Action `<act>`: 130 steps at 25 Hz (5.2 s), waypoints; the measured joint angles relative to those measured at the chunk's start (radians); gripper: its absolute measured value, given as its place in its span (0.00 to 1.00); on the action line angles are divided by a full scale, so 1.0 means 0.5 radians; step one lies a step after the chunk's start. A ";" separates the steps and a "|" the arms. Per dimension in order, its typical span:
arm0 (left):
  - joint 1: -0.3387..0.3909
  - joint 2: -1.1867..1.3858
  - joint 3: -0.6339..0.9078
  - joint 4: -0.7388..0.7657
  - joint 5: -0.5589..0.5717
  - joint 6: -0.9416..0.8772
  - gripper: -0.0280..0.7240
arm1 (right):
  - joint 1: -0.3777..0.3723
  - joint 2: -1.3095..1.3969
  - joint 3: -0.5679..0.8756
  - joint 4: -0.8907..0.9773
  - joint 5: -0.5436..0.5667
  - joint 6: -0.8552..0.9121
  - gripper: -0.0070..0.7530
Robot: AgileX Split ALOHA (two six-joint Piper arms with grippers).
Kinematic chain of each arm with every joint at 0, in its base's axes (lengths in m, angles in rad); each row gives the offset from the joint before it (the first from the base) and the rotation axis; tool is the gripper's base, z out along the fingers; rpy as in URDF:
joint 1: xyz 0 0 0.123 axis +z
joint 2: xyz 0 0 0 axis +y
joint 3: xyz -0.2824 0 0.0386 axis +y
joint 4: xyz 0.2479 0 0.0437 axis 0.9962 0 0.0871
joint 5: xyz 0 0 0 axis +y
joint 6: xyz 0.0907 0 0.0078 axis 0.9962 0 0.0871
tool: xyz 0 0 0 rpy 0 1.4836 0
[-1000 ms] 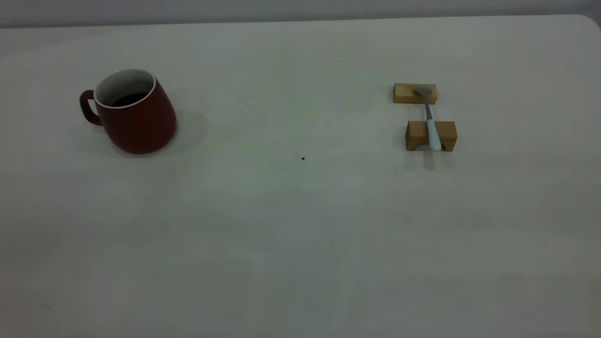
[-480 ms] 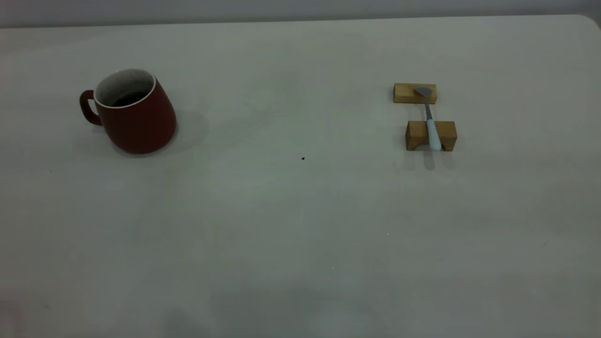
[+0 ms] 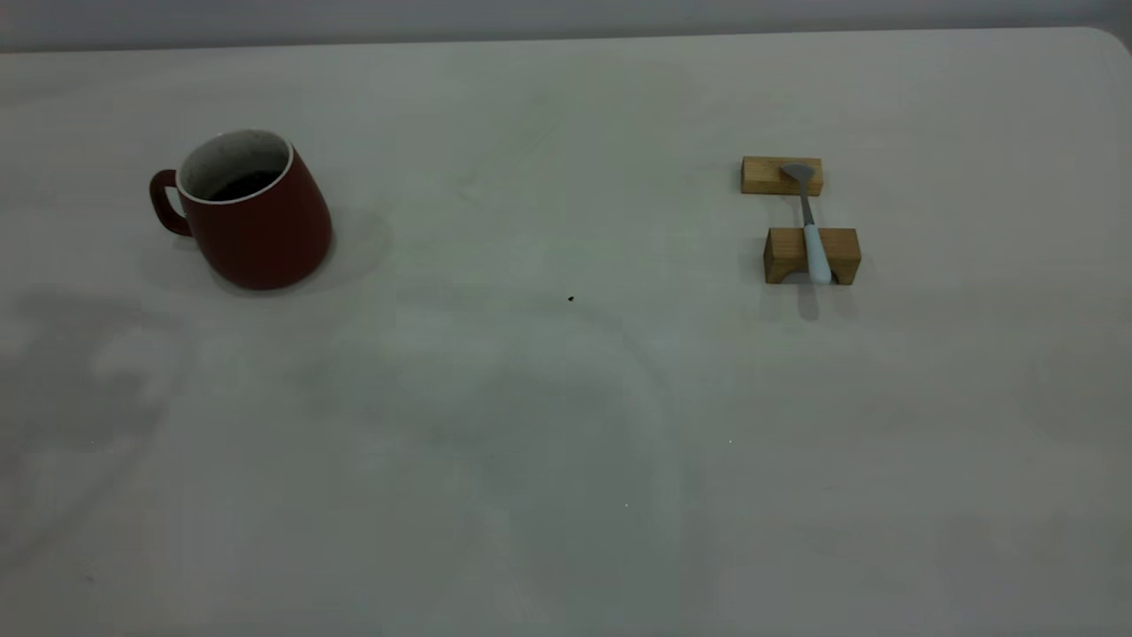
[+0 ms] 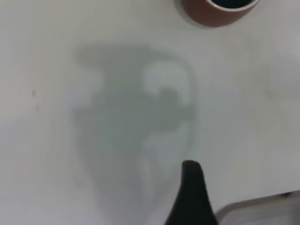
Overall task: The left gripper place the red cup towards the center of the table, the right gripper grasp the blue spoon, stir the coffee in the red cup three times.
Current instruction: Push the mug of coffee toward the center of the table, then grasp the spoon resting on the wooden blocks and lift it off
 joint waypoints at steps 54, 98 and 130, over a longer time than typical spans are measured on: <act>-0.276 1.779 -1.167 0.490 -0.154 1.812 0.32 | 0.000 0.000 0.000 0.002 0.000 -0.003 0.63; -1.011 1.789 -1.167 0.252 -0.189 1.391 0.66 | 0.000 0.000 0.000 0.002 0.000 -0.001 0.63; -1.011 -0.051 -1.643 0.352 0.756 -0.188 0.47 | 0.000 -0.001 0.000 0.002 0.000 -0.004 0.63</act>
